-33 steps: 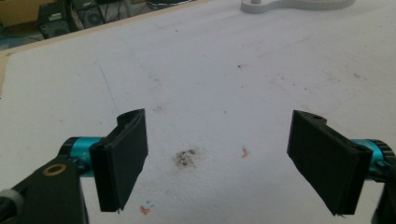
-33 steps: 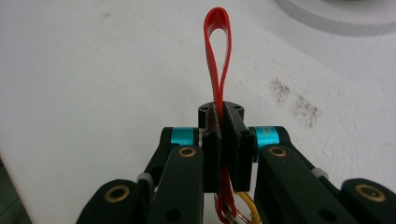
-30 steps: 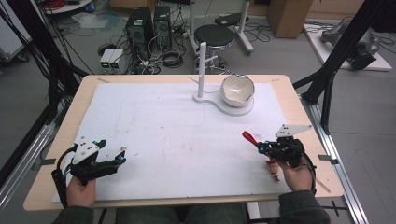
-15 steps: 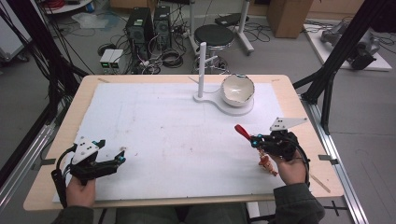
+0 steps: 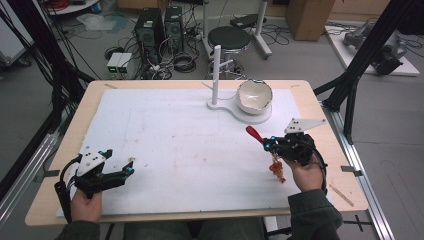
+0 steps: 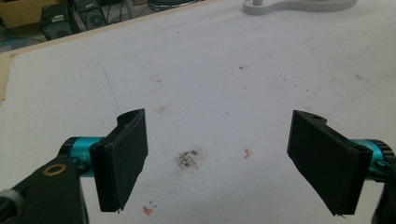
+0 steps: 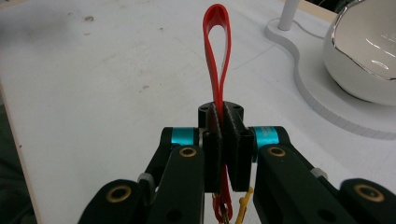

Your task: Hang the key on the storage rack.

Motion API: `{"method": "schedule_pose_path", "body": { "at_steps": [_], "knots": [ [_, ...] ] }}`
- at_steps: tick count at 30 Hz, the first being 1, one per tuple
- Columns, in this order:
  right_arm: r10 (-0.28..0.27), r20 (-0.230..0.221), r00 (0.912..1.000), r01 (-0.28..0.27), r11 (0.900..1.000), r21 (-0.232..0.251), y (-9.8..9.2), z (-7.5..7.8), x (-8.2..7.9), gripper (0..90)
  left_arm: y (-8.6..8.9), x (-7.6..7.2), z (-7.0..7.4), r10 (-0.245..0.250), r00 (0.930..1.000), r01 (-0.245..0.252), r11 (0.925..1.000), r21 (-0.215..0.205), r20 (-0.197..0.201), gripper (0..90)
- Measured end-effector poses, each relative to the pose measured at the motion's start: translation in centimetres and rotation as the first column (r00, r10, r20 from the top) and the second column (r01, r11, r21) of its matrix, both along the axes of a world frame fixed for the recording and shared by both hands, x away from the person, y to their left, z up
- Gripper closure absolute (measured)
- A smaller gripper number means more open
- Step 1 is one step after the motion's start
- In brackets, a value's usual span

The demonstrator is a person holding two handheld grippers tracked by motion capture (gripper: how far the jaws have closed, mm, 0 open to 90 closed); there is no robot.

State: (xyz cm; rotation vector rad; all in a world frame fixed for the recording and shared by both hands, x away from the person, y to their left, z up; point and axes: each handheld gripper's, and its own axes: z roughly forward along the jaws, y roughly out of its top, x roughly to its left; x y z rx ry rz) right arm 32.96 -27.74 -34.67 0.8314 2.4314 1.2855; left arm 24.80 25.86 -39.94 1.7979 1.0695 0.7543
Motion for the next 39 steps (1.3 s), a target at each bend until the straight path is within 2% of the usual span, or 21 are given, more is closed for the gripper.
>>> {"method": "schedule_pose_path", "body": {
  "at_steps": [11, 14, 23, 28, 35, 39],
  "knots": [
    [-0.003, 0.057, 0.9984, 0.003, 1.000, 0.006, 1.5, 1.6, 1.2, 86.8, -0.1, 0.0, 0.0, 0.000, 1.0000, 0.000, 1.0000, 0.003, 0.004, 20.8],
    [-0.001, 0.057, 0.9984, 0.001, 1.000, 0.009, 1.9, 1.9, 1.4, 86.8, -0.1, 0.0, 0.0, 0.000, 1.0000, 0.000, 1.0000, 0.001, 0.005, 20.8],
    [-0.002, 0.093, 0.9956, 0.002, 1.000, 0.006, 3.5, 2.9, 2.6, 86.8, -0.1, -0.1, 0.1, 0.000, 1.0000, 0.000, 1.0000, 0.001, 0.007, 20.7],
    [-0.009, 0.090, 0.9959, 0.007, 1.000, 0.015, 4.0, 3.2, 3.2, 86.8, -0.1, 0.0, 0.1, 0.000, 1.0000, 0.000, 1.0000, 0.001, 0.008, 20.7],
    [-0.013, 0.109, 0.9939, 0.012, 1.000, 0.013, 4.7, 3.5, 4.1, 86.8, 0.0, -0.1, 0.1, -0.001, 1.0000, 0.001, 1.0000, 0.005, 0.009, 20.8],
    [-0.020, 0.096, 0.9952, 0.018, 0.999, 0.027, 5.2, 3.7, 4.8, 86.8, 0.0, -0.1, 0.1, -0.004, 0.9999, 0.004, 1.0000, 0.007, 0.011, 20.7]
  ]
}}
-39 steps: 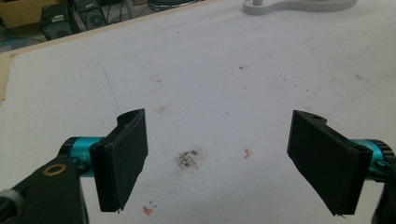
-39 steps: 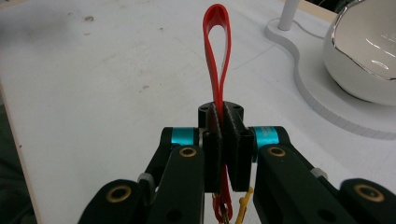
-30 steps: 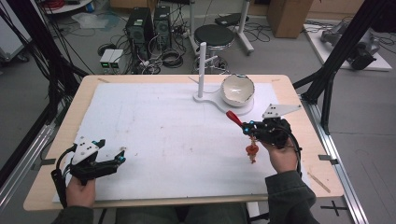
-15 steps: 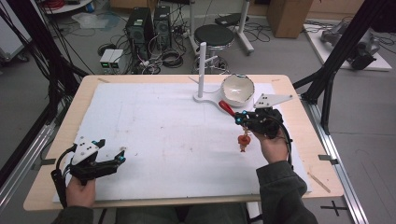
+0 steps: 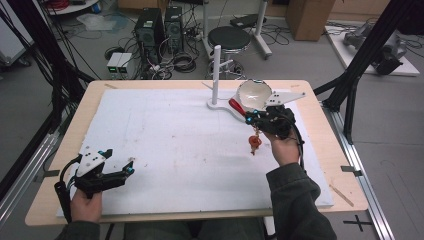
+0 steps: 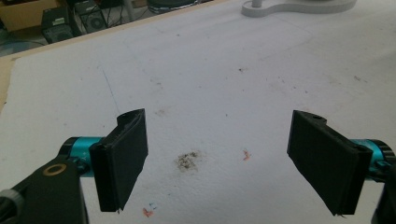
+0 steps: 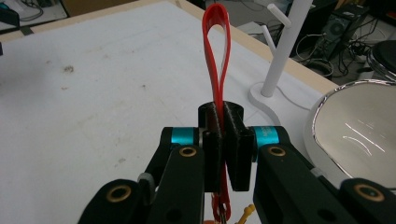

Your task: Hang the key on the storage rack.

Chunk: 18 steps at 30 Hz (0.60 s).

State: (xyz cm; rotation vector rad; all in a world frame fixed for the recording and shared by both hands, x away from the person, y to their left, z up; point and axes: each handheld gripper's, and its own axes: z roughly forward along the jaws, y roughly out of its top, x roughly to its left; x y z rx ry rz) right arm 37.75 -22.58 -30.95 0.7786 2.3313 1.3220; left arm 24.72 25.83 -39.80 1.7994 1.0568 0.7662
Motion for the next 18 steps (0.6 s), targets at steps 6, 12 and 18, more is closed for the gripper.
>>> {"method": "schedule_pose_path", "body": {
  "at_steps": [6, 12, 18],
  "knots": [
    [-0.009, 0.005, 0.9999, 0.009, 1.000, 0.014, 0.3, 0.1, 0.7, 86.8, 0.0, 0.0, 0.0, 0.004, 1.0000, -0.004, 1.0000, -0.005, 0.002, 20.7],
    [-0.017, 0.008, 0.9998, 0.017, 1.000, 0.021, 1.0, 0.5, 1.6, 86.8, 0.0, 0.0, 0.0, 0.004, 1.0000, -0.004, 1.0000, -0.005, 0.002, 20.8],
    [-0.018, 0.006, 0.9998, 0.018, 1.000, 0.025, 1.4, 0.7, 2.2, 86.7, 0.1, -0.1, 0.0, 0.004, 1.0000, -0.004, 1.0000, -0.005, 0.003, 20.8]
  ]
}}
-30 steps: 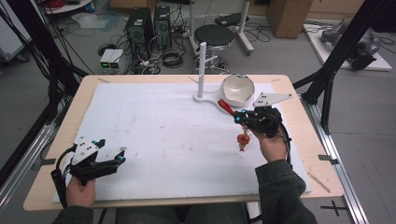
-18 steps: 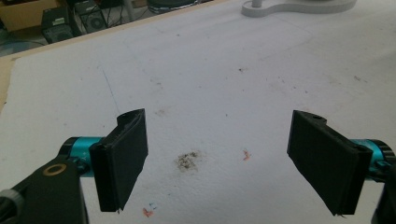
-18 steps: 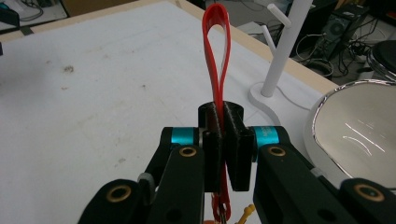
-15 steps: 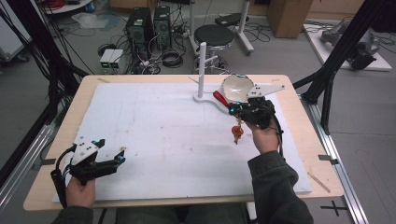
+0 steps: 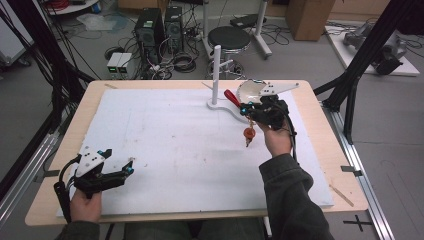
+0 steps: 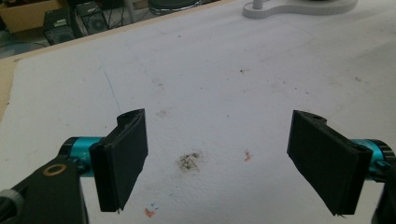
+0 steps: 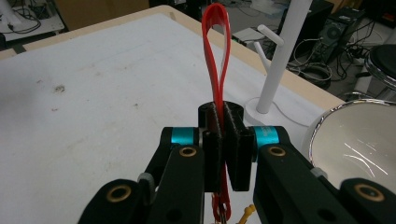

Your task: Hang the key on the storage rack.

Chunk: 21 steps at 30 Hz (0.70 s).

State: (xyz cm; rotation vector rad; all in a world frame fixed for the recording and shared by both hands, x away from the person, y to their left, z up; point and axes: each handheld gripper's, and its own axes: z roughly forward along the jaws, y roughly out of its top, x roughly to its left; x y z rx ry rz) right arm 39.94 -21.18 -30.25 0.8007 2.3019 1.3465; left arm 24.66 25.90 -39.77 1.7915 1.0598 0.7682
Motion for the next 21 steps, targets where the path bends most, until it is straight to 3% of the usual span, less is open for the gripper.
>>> {"method": "schedule_pose_path", "body": {
  "at_steps": [8, 13, 21],
  "knots": [
    [-0.008, 0.005, 1.0000, 0.008, 1.000, 0.013, 0.8, 0.3, 0.9, 86.7, 0.0, 0.0, 0.0, -0.001, 1.0000, 0.001, 1.0000, 0.000, 0.006, 20.7],
    [-0.010, -0.005, 0.9999, 0.009, 1.000, -0.019, 1.7, 0.3, 1.9, 86.7, 0.0, 0.0, 0.0, 0.000, 1.0000, 0.000, 1.0000, 0.000, 0.005, 20.7],
    [-0.013, -0.012, 0.9998, 0.013, 1.000, -0.007, 2.7, 0.7, 3.0, 86.8, 0.0, 0.0, 0.0, -0.001, 1.0000, 0.001, 1.0000, -0.002, 0.005, 20.8]
  ]
}}
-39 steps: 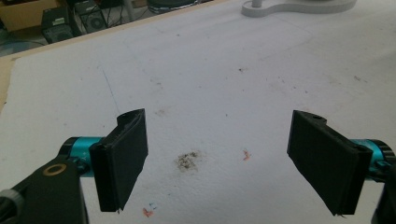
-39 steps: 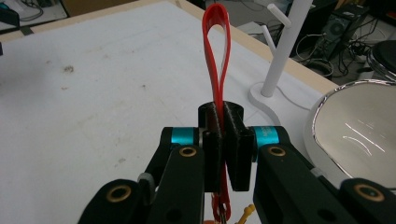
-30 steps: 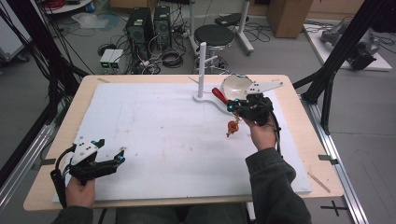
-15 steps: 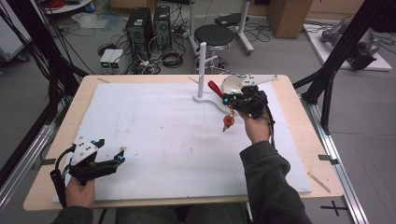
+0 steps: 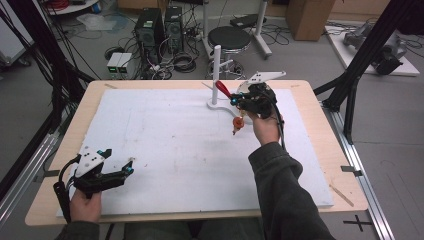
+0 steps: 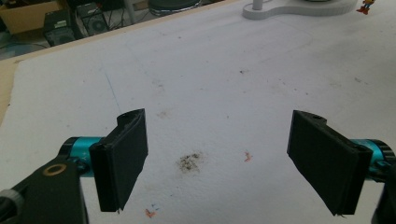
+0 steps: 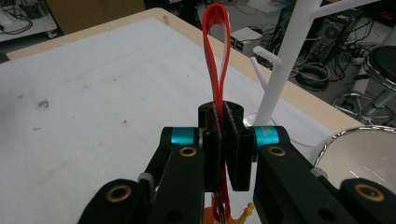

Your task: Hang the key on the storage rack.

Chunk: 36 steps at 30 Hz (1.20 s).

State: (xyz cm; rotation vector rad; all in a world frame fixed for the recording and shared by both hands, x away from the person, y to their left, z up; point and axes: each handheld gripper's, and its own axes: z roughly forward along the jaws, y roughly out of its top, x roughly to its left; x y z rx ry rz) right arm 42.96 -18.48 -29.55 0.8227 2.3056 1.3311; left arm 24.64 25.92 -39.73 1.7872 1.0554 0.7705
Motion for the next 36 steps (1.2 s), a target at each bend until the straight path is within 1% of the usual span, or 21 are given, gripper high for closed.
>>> {"method": "schedule_pose_path", "body": {
  "at_steps": [4, 8, 9, 10, 11, 15, 18, 22, 25, 26, 28, 31, 34, 36],
  "knots": [
    [-0.001, 0.003, 1.0000, 0.001, 1.000, 0.009, 0.3, 0.2, 0.4, 86.7, 0.0, 0.0, 0.0, 0.001, 1.0000, -0.001, 1.0000, 0.000, 0.001, 20.8],
    [-0.002, -0.003, 1.0000, 0.002, 1.000, 0.004, 0.7, 0.4, 0.8, 86.8, 0.1, 0.0, 0.0, 0.000, 1.0000, 0.000, 1.0000, 0.004, 0.002, 20.7],
    [0.002, 0.006, 1.0000, -0.002, 1.000, 0.006, 0.9, 0.4, 0.9, 86.7, 0.1, 0.0, 0.0, 0.000, 1.0000, 0.000, 1.0000, 0.004, 0.002, 20.7],
    [-0.005, 0.003, 1.0000, 0.005, 1.000, 0.009, 1.0, 0.4, 0.9, 86.8, 0.1, 0.0, 0.0, 0.000, 1.0000, 0.000, 1.0000, 0.004, 0.002, 20.7],
    [0.000, 0.004, 1.0000, 0.000, 1.000, 0.009, 1.0, 0.4, 1.1, 86.7, 0.1, 0.0, 0.0, 0.000, 1.0000, 0.000, 1.0000, 0.004, 0.001, 20.7],
    [-0.007, -0.008, 0.9999, 0.007, 1.000, 0.006, 1.4, 0.3, 1.6, 86.8, 0.1, 0.0, 0.0, -0.001, 1.0000, 0.001, 1.0000, 0.004, 0.001, 20.7],
    [-0.006, -0.008, 0.9999, 0.006, 1.000, 0.003, 1.9, 0.5, 1.9, 86.7, 0.1, 0.0, 0.0, -0.001, 1.0000, 0.001, 1.0000, 0.001, 0.000, 20.7],
    [-0.010, 0.004, 0.9999, 0.010, 1.000, -0.006, 2.4, 0.9, 2.3, 86.7, 0.1, 0.0, 0.0, 0.003, 1.0000, -0.003, 1.0000, -0.002, 0.000, 20.7],
    [-0.013, 0.002, 0.9999, 0.013, 1.000, -0.006, 2.6, 1.0, 2.5, 86.8, 0.1, 0.0, 0.0, 0.002, 1.0000, -0.002, 1.0000, -0.001, -0.001, 20.8],
    [-0.014, 0.005, 0.9999, 0.014, 1.000, -0.011, 2.7, 1.0, 2.7, 86.7, 0.1, 0.0, 0.0, 0.002, 1.0000, -0.002, 1.0000, 0.000, -0.002, 20.7],
    [-0.029, -0.009, 0.9995, 0.029, 0.999, -0.017, 2.8, 0.7, 3.0, 86.7, 0.1, 0.0, 0.0, 0.004, 1.0000, -0.004, 1.0000, -0.003, 0.001, 20.7],
    [-0.035, -0.010, 0.9994, 0.035, 0.999, -0.021, 2.9, 0.6, 3.3, 86.8, 0.1, 0.0, 0.0, 0.004, 1.0000, -0.004, 1.0000, -0.004, 0.001, 20.7],
    [-0.052, -0.021, 0.9984, 0.051, 0.998, -0.034, 3.1, 0.3, 3.5, 86.7, 0.1, 0.0, 0.0, 0.004, 1.0000, -0.004, 1.0000, -0.004, 0.000, 20.7],
    [-0.060, -0.018, 0.9981, 0.059, 0.997, -0.043, 3.1, 0.1, 3.7, 86.7, 0.1, 0.0, 0.0, 0.004, 1.0000, -0.004, 1.0000, -0.005, 0.001, 20.7]
  ]
}}
